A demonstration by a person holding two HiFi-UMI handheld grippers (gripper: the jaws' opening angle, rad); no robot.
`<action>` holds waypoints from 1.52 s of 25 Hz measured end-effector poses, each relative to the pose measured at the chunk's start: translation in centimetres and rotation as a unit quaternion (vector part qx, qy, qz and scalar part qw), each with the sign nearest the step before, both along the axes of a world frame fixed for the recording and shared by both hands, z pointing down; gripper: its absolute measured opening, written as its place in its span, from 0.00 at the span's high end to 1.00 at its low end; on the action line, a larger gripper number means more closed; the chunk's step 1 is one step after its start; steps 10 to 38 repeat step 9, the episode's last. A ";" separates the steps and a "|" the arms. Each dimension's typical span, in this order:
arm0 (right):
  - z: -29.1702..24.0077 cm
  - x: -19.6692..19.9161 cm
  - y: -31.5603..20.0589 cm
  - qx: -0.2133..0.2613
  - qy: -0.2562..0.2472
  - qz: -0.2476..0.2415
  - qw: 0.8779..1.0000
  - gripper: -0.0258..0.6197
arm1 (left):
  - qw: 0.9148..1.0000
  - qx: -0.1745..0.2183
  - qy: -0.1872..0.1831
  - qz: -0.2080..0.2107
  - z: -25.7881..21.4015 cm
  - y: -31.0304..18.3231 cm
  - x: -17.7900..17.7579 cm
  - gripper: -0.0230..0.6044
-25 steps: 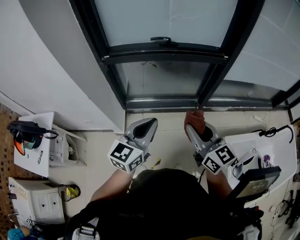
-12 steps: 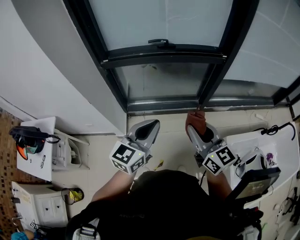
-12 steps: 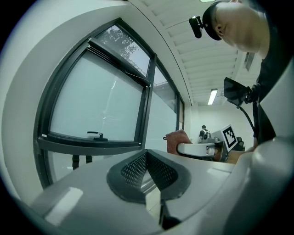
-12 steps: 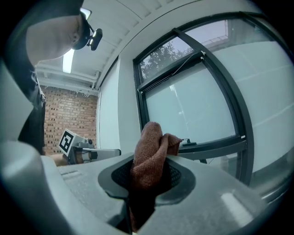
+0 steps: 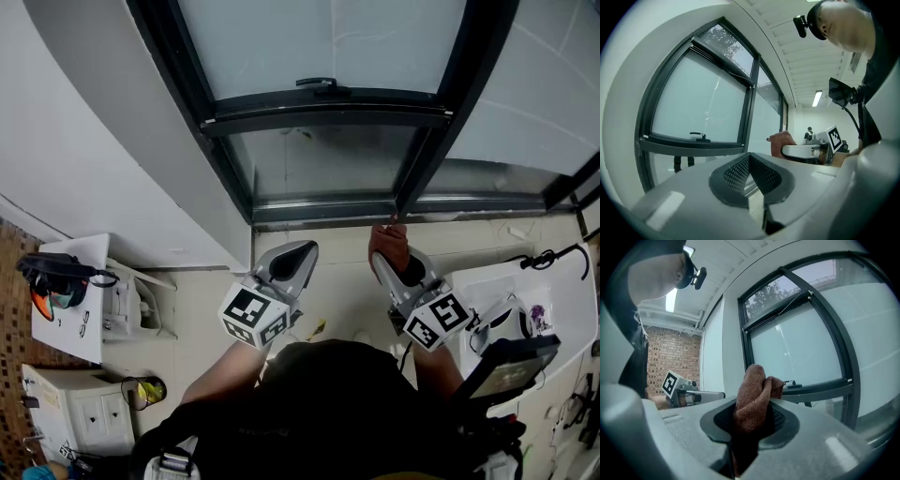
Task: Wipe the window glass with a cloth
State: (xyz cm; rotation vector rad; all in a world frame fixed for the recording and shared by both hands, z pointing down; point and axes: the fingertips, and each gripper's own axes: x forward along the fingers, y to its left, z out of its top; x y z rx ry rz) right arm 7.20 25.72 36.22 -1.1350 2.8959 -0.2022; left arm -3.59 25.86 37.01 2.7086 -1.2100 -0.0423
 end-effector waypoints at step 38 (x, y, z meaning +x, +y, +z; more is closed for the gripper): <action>-0.1 -0.4 -0.1 0.000 0.006 -0.002 1.000 0.84 | 1.000 0.005 0.002 0.003 -0.4 -0.1 -0.2 0.94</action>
